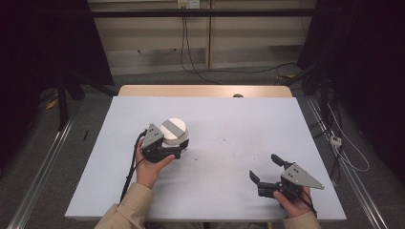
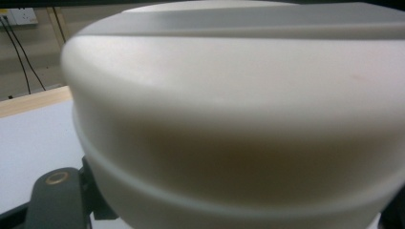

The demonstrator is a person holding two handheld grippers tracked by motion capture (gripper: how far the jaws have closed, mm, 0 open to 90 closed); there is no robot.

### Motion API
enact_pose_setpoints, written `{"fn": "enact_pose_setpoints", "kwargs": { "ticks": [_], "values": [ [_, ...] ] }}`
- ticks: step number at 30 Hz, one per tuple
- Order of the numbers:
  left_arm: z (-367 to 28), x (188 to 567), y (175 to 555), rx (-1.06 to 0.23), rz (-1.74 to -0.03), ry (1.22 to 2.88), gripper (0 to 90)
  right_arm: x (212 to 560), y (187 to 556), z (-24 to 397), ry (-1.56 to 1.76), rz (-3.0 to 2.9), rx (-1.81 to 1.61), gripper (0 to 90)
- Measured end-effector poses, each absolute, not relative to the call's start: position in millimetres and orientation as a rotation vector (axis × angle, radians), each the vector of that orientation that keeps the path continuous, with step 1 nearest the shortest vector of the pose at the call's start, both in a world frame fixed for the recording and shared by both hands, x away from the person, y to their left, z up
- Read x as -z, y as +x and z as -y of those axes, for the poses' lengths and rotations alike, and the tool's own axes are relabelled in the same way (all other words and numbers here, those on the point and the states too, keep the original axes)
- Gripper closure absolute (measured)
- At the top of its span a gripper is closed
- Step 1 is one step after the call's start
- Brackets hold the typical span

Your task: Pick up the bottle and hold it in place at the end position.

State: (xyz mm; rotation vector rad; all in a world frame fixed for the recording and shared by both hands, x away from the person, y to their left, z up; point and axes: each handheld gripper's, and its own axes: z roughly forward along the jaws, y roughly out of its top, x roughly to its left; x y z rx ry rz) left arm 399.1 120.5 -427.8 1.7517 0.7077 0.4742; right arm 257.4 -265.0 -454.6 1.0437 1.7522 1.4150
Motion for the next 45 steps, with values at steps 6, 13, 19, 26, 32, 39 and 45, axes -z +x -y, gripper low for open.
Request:
{"fn": "enact_pose_setpoints", "kwargs": {
  "ticks": [6, 13, 19, 26, 32, 39, 45],
  "values": [
    [-113.4, 427.2, 403.0, -0.477, -0.695, 1.762, 18.5, 454.6, 257.3, 264.9, 1.045, -1.752, -1.414, 3.8],
    [-105.6, 427.9, 407.0, -0.467, -0.688, 1.767, 18.6, 454.8, 257.6, 264.6, 1.046, -1.754, -1.418, 3.9],
    [-98.9, 428.8, 410.3, -0.466, -0.679, 1.77, 18.6, 454.2, 257.1, 265.0, 1.042, -1.749, -1.419, 4.2],
    [-91.1, 430.5, 414.4, -0.463, -0.672, 1.783, 18.6, 454.3, 257.1, 264.7, 1.041, -1.751, -1.421, 4.2],
    [-82.3, 432.6, 418.1, -0.455, -0.665, 1.79, 18.6, 454.3, 257.2, 264.9, 1.04, -1.752, -1.424, 4.2],
    [-76.3, 435.0, 422.7, -0.452, -0.662, 1.795, 18.6, 454.7, 257.3, 264.9, 1.042, -1.752, -1.425, 4.3],
    [-73.7, 437.7, 426.3, -0.459, -0.665, 1.795, 18.6, 455.0, 257.4, 264.6, 1.043, -1.754, -1.426, 4.3]
  ]
}}
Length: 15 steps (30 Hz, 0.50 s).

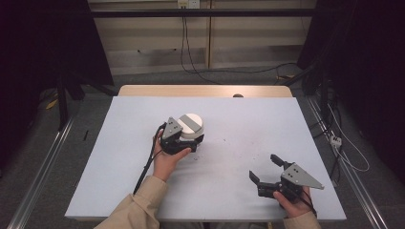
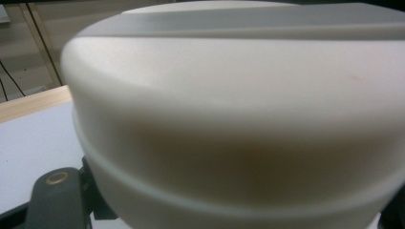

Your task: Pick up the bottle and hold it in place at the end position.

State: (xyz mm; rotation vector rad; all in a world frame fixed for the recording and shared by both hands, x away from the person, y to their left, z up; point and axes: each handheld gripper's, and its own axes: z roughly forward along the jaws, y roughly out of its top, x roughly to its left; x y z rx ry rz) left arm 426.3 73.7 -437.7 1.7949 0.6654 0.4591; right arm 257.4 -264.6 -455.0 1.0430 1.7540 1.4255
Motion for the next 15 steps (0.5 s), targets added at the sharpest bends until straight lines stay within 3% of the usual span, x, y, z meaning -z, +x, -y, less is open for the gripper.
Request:
{"fn": "enact_pose_setpoints", "kwargs": {
  "ticks": [15],
  "values": [
    [-65.2, 436.8, 432.6, -0.434, -0.669, 1.789, 18.6, 455.8, 257.7, 265.0, 1.05, -1.762, -1.421, 4.3]
  ]
}}
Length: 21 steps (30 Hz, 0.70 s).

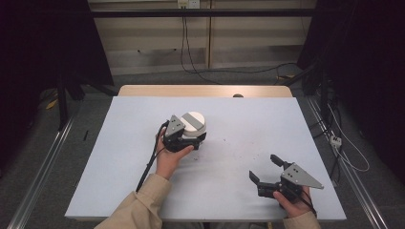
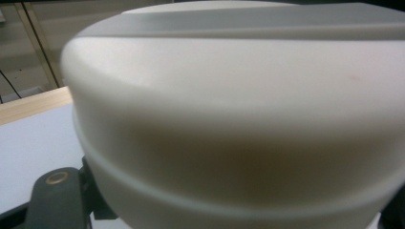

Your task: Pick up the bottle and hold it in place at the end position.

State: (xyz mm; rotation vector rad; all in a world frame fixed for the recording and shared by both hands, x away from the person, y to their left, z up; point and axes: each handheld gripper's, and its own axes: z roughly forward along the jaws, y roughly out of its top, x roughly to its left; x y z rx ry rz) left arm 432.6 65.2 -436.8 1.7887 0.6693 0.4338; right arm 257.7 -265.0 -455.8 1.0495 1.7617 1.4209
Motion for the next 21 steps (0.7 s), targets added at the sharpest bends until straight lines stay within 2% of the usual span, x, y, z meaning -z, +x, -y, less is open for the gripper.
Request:
{"fn": "enact_pose_setpoints", "kwargs": {
  "ticks": [21],
  "values": [
    [-53.4, 440.3, 440.1, -0.425, -0.666, 1.804, 18.6, 456.4, 258.4, 264.5, 1.045, -1.768, -1.425, 4.5]
  ]
}}
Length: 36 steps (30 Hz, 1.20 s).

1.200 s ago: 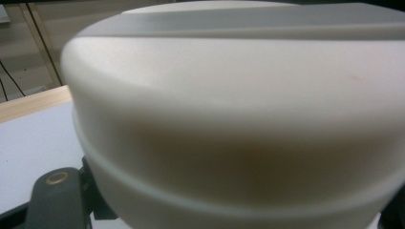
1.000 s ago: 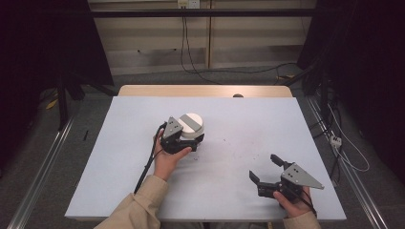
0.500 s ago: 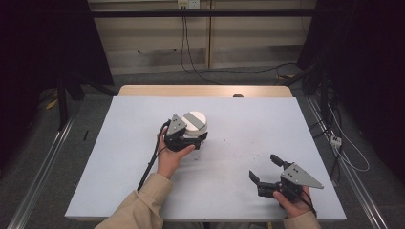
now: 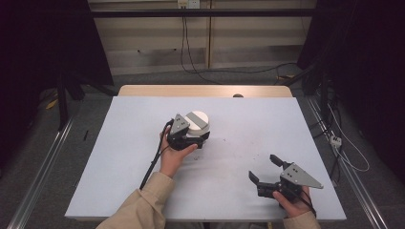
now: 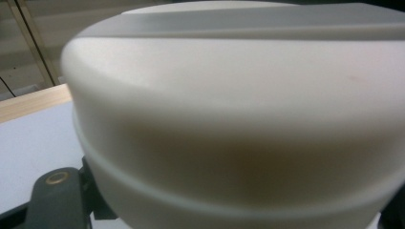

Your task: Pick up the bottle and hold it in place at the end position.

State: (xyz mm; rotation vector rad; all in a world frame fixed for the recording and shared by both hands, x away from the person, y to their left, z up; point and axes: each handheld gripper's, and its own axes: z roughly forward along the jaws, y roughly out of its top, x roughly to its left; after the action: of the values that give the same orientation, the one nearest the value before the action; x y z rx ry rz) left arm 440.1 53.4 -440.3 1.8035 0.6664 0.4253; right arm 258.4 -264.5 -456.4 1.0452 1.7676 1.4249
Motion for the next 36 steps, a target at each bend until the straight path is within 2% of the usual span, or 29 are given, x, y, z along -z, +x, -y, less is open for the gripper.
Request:
{"fn": "enact_pose_setpoints", "kwargs": {
  "ticks": [36],
  "values": [
    [-36.2, 447.1, 447.8, -0.421, -0.648, 1.827, 18.6, 457.2, 258.6, 263.7, 1.045, -1.774, -1.423, 4.5]
  ]
}}
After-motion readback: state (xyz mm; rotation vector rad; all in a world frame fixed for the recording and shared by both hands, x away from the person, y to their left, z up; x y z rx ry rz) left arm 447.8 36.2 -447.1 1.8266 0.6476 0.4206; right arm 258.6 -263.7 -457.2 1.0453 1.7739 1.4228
